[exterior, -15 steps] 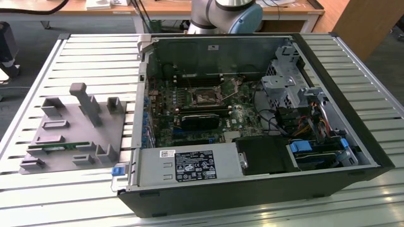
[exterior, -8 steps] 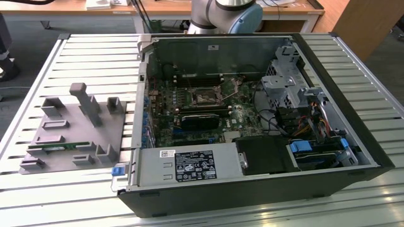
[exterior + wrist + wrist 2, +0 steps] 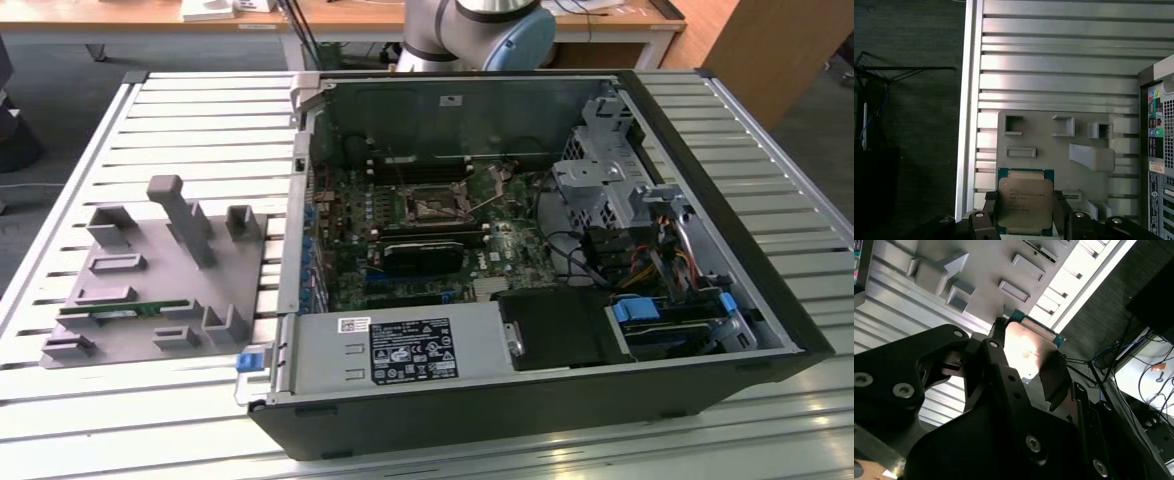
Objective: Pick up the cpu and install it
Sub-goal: 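Pick up the cpu and move it towards the insertion slot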
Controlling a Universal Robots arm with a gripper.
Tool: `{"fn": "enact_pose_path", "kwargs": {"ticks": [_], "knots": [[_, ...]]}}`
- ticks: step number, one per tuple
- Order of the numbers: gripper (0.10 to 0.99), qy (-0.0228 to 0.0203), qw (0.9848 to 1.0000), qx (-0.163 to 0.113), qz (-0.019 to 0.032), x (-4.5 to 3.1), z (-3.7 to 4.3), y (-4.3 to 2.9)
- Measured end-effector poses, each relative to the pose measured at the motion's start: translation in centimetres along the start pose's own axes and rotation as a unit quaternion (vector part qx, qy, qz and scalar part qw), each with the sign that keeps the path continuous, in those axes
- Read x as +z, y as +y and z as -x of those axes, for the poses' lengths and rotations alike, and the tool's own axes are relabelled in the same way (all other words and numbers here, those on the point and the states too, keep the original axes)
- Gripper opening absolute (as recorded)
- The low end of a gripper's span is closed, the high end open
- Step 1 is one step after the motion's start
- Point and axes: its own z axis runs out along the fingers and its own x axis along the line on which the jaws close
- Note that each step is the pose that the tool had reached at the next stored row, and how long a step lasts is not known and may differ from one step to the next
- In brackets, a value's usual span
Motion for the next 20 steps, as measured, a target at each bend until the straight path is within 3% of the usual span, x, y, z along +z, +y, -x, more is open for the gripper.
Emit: {"fn": "enact_pose_path", "kwargs": {"ticks": [13, 20], "knots": [[0.529, 0.0000, 1.0000, 0.000, 0.0000, -0.06, 2.51, -0.04], [0.529, 0.0001, 1.0000, 0.000, 0.0001, -0.77, 2.64, 0.01]]}}
